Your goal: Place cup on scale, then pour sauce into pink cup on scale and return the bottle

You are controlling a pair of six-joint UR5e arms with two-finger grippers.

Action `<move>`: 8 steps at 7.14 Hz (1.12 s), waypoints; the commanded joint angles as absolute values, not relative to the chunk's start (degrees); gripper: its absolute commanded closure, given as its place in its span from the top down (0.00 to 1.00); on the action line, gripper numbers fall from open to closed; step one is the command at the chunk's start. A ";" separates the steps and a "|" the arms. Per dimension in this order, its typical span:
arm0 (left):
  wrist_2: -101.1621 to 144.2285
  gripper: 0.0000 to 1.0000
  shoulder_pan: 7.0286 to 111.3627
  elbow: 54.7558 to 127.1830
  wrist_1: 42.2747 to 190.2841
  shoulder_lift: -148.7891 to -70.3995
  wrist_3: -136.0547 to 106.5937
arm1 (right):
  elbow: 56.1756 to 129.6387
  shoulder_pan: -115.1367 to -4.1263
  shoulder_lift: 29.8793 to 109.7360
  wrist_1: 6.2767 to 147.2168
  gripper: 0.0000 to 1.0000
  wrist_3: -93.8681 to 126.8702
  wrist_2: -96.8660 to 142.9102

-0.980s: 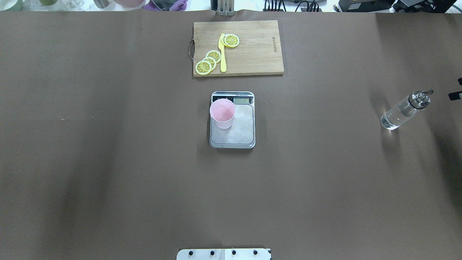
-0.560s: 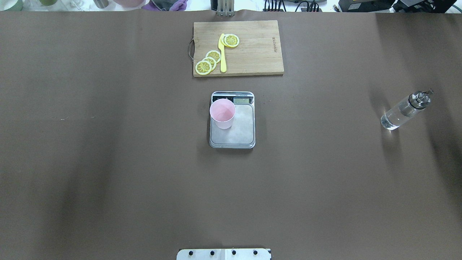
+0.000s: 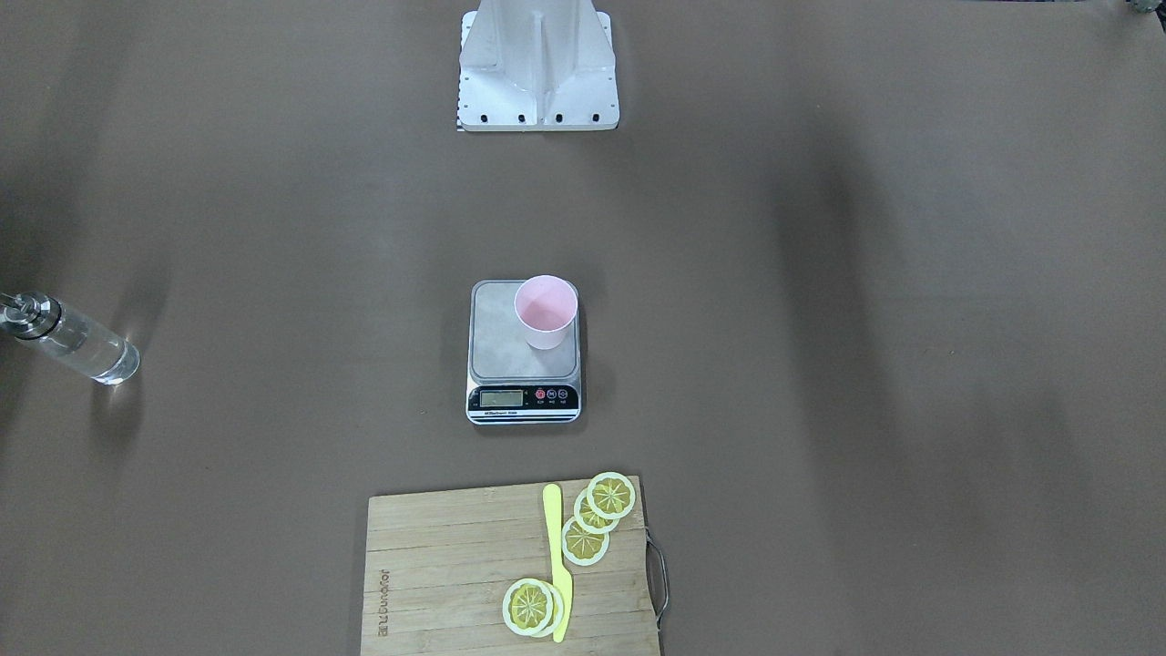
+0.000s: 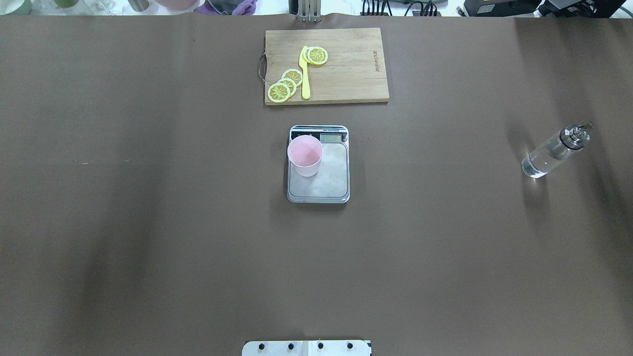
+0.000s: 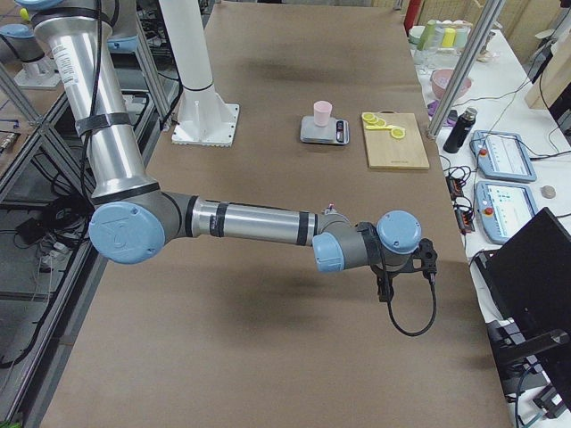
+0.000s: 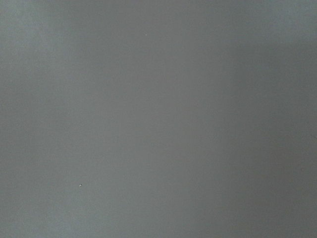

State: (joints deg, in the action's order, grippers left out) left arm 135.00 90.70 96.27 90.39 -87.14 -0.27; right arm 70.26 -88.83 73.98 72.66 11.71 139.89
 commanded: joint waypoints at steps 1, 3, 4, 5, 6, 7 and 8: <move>135.00 0.98 90.70 96.42 90.18 -87.19 -0.26 | 69.96 -88.07 74.44 74.62 1.00 12.22 134.40; 135.00 0.98 90.70 96.15 90.18 -87.10 -0.70 | 72.58 -87.98 78.46 74.18 1.00 10.82 128.71; 135.00 0.98 90.70 96.07 90.00 -87.10 -0.62 | 75.73 -87.98 82.05 74.18 1.00 8.90 128.24; 135.17 0.98 90.79 96.76 90.00 -87.10 -0.62 | 78.55 -88.07 85.22 74.18 1.00 9.05 128.41; 135.52 0.98 90.88 97.03 90.00 -87.01 -0.70 | 79.53 -88.07 86.21 74.09 1.00 9.23 129.19; 135.44 0.98 90.88 96.94 90.35 -86.66 -0.53 | 79.63 -88.50 87.35 74.00 1.00 8.97 131.64; 135.35 0.98 90.88 96.86 90.44 -86.57 -0.44 | 81.98 -88.94 90.23 73.74 1.00 9.14 132.79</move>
State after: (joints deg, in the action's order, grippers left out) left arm 135.40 90.85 96.89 90.25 -86.79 -0.56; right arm 79.77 -88.44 87.22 73.99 9.10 130.96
